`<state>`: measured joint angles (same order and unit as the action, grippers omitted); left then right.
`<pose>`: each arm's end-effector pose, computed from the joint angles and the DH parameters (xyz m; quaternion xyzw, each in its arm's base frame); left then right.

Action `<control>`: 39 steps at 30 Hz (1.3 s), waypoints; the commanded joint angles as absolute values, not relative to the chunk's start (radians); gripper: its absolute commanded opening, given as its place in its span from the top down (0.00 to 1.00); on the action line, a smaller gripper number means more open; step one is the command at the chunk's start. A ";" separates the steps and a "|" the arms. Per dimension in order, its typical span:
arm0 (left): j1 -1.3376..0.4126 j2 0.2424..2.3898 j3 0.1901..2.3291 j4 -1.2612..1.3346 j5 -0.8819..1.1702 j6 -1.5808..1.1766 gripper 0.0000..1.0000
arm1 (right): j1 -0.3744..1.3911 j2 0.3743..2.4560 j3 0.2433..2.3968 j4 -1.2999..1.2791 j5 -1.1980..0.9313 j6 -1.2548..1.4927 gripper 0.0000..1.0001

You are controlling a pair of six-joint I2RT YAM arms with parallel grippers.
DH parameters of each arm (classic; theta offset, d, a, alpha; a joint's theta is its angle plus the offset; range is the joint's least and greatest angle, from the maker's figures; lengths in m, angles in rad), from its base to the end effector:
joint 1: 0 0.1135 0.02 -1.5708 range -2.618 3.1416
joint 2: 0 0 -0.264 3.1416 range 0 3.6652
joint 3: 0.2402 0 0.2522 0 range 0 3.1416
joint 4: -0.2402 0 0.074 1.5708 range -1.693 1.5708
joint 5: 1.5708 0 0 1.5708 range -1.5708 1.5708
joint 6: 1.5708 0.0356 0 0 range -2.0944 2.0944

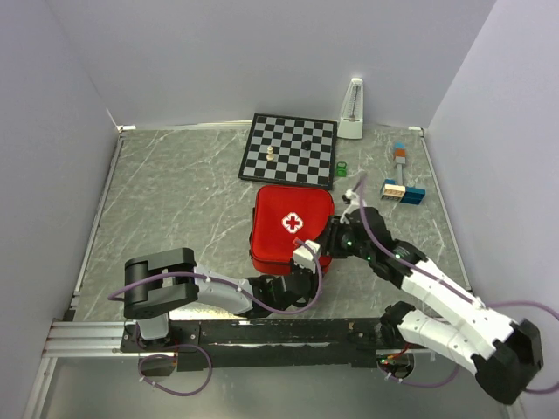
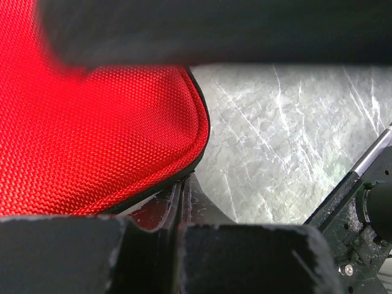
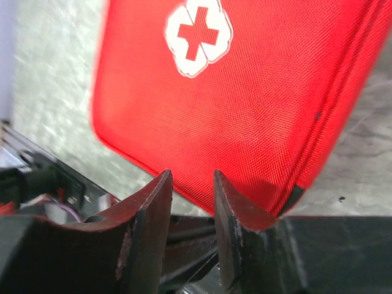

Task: Organize the medicine kit
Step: Zip the medicine box at the center of the board.

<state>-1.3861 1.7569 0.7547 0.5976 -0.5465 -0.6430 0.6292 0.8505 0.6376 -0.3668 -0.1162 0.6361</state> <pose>0.0820 -0.3380 0.1577 0.1534 0.8029 -0.3313 0.4712 0.1508 0.1148 0.2589 -0.0246 0.8783 0.3219 0.3526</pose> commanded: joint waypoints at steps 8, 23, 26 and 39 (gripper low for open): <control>-1.402 1.707 0.693 0.490 -0.600 -0.725 0.99 | 0.644 1.124 0.629 -0.377 -0.091 0.568 0.67; -1.402 1.470 0.508 0.180 -0.847 -1.054 0.99 | 0.644 1.223 0.529 -0.336 -0.075 0.549 0.69; -1.396 1.425 0.491 0.100 -0.894 -1.136 0.99 | 0.644 1.221 0.529 -0.337 -0.075 0.551 0.69; -1.293 1.135 0.330 -0.100 -0.922 -1.321 0.99 | 0.650 1.279 0.555 -0.351 -0.087 0.537 0.69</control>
